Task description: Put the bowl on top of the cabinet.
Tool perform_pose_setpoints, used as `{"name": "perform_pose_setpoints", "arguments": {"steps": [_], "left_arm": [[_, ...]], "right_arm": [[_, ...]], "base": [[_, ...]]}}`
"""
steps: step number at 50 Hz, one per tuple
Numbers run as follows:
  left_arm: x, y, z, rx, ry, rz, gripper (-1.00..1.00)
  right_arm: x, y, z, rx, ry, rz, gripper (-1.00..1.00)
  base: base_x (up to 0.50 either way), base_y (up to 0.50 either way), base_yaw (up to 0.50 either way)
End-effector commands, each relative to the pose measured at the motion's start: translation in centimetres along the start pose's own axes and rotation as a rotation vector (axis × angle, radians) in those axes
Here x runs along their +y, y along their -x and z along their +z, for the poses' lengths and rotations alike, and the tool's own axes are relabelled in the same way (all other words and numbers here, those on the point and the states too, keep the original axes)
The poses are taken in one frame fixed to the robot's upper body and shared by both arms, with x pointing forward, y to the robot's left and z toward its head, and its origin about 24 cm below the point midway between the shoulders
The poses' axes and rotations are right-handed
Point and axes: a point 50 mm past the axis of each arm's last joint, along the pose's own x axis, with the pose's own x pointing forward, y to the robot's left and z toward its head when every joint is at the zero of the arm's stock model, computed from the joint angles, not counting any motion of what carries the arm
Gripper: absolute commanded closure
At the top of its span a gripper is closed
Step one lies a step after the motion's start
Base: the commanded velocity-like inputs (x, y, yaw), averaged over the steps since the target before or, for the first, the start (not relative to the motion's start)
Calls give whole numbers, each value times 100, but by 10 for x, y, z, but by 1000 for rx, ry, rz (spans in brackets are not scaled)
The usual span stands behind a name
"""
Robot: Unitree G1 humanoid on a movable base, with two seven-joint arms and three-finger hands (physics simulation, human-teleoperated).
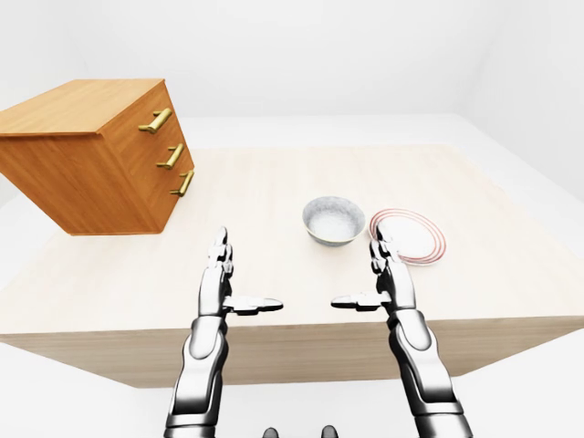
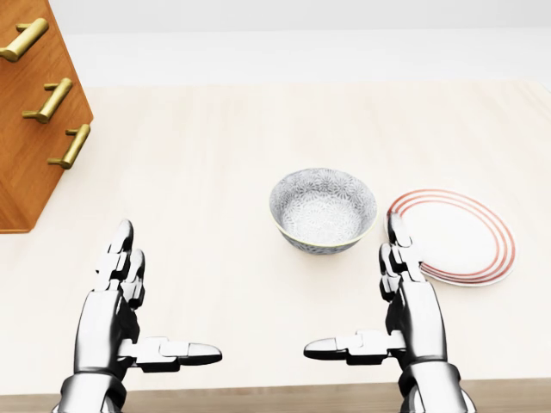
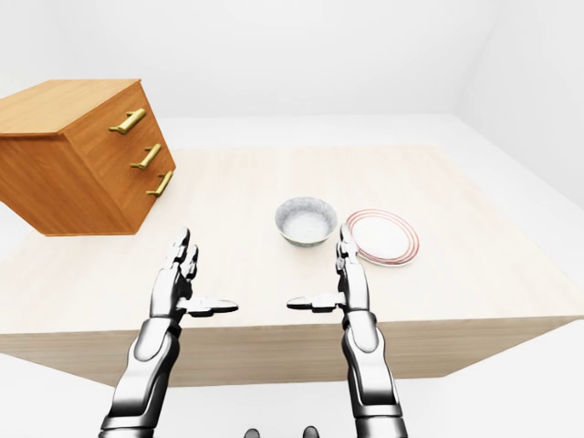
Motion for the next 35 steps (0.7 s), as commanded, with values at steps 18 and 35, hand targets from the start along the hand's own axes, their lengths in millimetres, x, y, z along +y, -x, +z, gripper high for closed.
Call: {"name": "perform_pose_setpoints", "arguments": {"steps": [18,35], "left_arm": [[12,5,28,-72,-14,24,-100],[44,61,165,-714,29,183,-100]], "right_arm": [[-12,6,26,-61,9,-24,-100],[-21,90,198,-913,82,-73,-100]], "base": [[0,0,0],[0,0,0]]}}
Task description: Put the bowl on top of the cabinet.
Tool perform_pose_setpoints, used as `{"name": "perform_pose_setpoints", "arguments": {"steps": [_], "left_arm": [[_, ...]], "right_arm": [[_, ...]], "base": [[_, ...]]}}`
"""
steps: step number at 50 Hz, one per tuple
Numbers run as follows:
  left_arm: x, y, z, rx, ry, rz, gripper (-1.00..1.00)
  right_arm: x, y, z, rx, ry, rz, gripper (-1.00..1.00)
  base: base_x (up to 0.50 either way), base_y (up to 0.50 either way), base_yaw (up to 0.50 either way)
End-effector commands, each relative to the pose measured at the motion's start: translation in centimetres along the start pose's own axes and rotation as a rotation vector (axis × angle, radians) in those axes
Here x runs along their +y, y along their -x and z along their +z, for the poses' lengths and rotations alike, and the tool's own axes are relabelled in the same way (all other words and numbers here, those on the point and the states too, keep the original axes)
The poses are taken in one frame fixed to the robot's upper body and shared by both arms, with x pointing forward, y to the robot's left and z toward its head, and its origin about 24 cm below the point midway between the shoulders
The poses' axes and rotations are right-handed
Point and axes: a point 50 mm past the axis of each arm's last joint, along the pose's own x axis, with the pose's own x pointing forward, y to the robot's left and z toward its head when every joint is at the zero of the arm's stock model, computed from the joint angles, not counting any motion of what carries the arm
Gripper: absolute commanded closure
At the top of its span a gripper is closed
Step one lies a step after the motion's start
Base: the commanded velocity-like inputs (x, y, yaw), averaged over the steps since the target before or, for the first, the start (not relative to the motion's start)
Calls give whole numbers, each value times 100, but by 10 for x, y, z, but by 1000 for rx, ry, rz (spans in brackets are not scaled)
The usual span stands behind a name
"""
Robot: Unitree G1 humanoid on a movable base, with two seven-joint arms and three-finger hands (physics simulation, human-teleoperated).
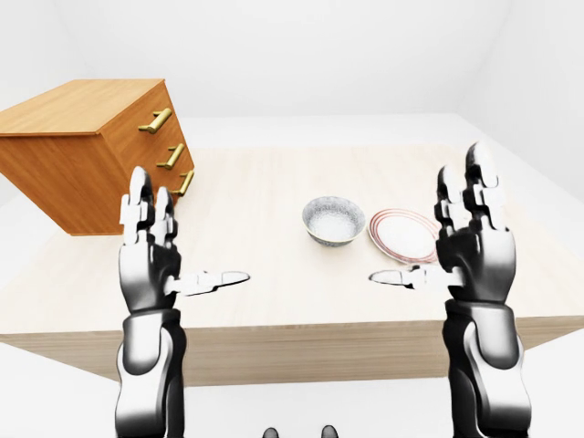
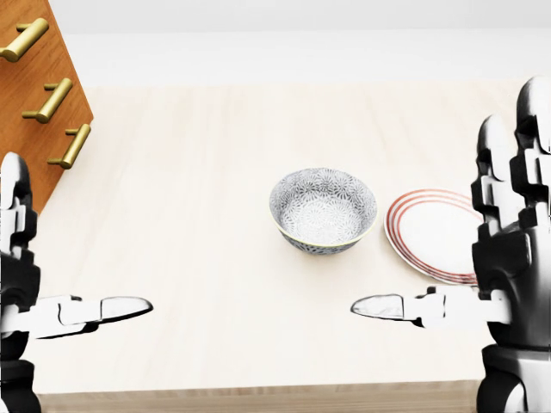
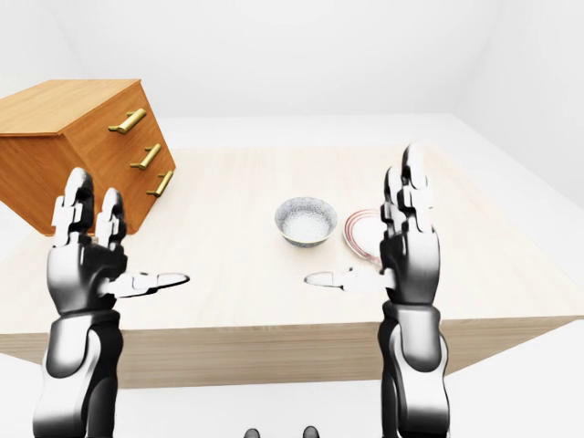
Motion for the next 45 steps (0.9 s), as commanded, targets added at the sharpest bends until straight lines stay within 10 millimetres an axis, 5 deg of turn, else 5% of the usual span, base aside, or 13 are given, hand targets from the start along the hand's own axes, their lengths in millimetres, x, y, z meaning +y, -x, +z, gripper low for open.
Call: {"name": "perform_pose_setpoints", "arguments": {"steps": [1,4,17,45], "left_arm": [[12,7,67,-293,16,62,-100],[13,10,76,-335,34,74,-100],[15,11,82,-364,42,83,-100],[11,12,78,-343,38,74,-100]], "right_arm": [[-5,12,87,-396,32,-12,-100],[-8,15,100,-464,31,-22,-100],[-6,14,97,-447,21,-18,-100],[-5,14,90,-407,13,-10,-100]], "base": [[0,0,0],[0,0,0],[2,0,0],[49,0,0]]}}
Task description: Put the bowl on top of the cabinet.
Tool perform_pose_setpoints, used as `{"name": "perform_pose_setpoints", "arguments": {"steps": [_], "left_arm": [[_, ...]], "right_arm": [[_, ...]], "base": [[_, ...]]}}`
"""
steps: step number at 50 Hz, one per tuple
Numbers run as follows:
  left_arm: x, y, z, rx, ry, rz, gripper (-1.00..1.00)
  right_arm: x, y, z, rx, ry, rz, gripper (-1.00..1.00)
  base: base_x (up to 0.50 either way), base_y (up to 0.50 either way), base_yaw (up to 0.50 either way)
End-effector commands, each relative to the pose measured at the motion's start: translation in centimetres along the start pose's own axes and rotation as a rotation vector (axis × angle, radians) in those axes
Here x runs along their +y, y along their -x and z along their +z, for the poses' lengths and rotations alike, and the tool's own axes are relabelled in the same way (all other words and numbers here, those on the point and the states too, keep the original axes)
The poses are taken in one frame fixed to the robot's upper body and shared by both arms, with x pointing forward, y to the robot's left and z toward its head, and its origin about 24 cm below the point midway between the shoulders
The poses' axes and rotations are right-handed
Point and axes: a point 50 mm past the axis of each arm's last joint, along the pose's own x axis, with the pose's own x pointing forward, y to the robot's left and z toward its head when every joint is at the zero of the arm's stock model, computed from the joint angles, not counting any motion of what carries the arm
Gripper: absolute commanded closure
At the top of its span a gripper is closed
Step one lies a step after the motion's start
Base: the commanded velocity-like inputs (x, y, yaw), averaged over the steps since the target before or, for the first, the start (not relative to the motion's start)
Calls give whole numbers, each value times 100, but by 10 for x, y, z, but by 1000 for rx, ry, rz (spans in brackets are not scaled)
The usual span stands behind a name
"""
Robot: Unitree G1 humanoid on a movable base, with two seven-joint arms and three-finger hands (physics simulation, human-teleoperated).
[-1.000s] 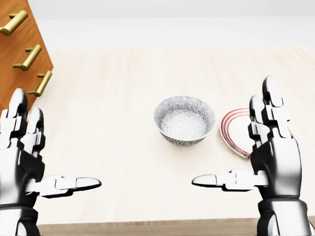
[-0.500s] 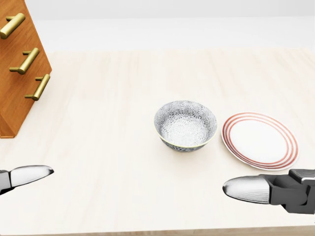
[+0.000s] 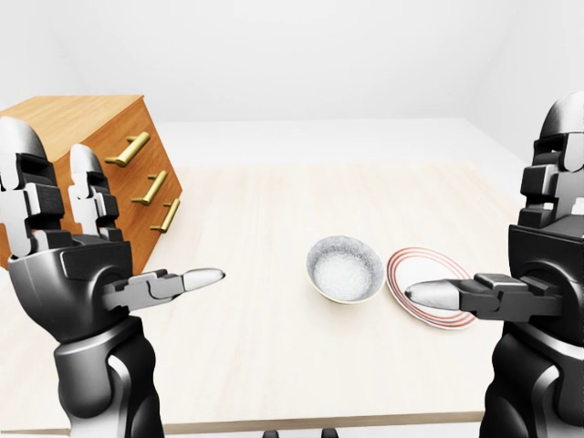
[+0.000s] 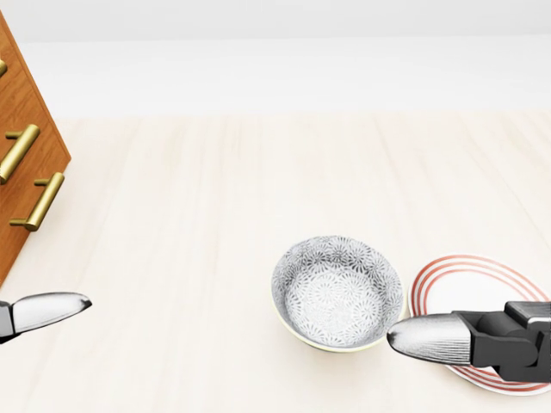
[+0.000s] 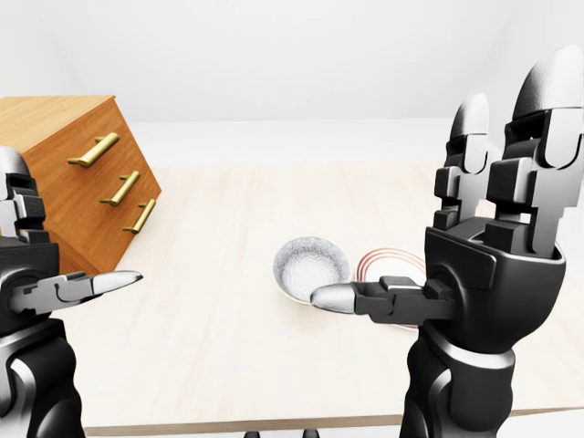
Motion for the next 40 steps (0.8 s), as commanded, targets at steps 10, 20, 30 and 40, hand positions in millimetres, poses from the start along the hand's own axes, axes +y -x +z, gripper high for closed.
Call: {"name": "perform_pose_setpoints", "arguments": {"steps": [10,20,30,40], "left_arm": [[-1,1,1,-2,-2,-1,-100],[-1,-1,3,-17,1,1,-100],[-1,0,1,-6,0,1,-100],[-2,1,2,-6,1,-1,-100]], "right_arm": [[0,2,-4,25,6,-3,-100],[2,2,-2,16,13,9,-100],[1,3,-4,27,13,10,-100],[1,3,-2,21,13,8,-100]], "base": [[34,0,0],[1,30,0],[2,50,0],[2,50,0]]}}
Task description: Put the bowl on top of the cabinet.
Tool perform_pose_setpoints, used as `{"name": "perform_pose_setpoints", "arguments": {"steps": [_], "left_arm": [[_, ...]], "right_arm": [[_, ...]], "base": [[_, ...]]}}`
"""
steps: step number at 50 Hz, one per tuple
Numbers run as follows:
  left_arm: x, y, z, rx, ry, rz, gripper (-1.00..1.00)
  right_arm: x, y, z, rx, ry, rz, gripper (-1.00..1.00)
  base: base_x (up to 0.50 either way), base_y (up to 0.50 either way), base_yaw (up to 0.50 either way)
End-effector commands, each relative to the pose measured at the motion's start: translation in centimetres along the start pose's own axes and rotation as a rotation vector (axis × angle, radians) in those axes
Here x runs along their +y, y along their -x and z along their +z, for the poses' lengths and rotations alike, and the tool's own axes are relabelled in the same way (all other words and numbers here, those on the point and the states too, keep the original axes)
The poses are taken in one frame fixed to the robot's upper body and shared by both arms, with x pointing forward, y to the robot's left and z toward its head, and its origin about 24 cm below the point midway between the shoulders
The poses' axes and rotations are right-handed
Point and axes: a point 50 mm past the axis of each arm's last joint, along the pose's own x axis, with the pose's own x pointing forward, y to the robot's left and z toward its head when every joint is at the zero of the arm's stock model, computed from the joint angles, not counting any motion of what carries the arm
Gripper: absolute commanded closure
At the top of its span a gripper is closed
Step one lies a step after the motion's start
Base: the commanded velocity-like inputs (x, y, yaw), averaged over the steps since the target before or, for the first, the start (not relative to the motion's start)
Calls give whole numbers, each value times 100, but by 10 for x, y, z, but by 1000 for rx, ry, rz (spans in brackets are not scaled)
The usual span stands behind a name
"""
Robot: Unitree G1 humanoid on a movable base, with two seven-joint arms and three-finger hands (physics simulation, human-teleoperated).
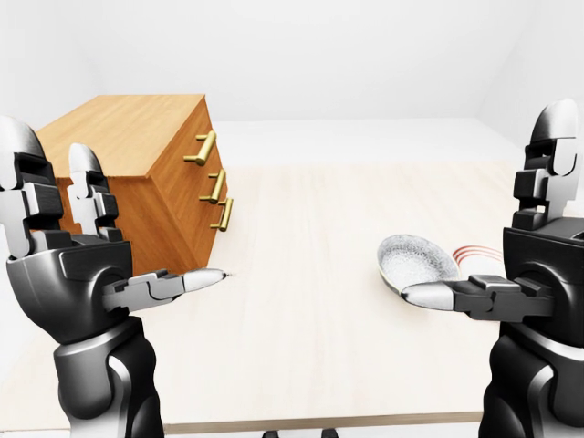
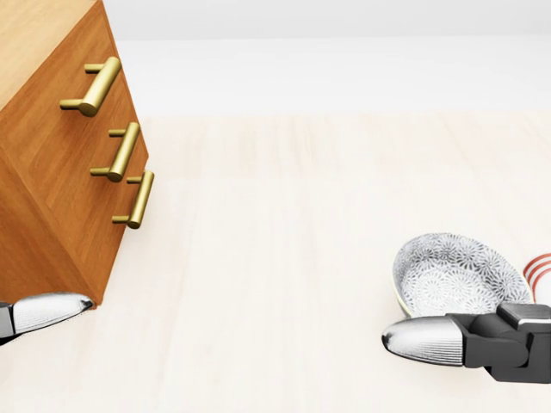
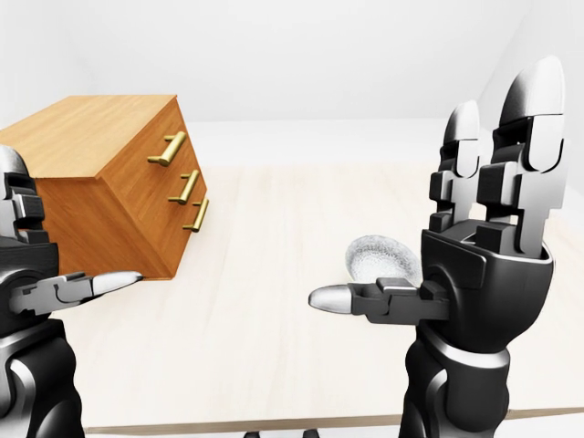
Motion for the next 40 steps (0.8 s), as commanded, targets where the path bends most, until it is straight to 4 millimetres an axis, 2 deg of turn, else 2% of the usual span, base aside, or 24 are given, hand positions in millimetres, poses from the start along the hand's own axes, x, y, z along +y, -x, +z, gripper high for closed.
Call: {"name": "perform_pose_setpoints", "arguments": {"steps": [1,36,40], "left_arm": [[-1,0,0,0,1,-1,-100],[0,0,1,-2,1,3,-100],[1,-1,3,-13,2,7,-100]], "right_arm": [[0,0,1,-1,1,0,-100],[-1,1,0,3,0,-2,-100],[-4,-1,-6,22,7,-10,-100]], "base": [[2,50,0],[3,50,0],[1,25,0]]}}
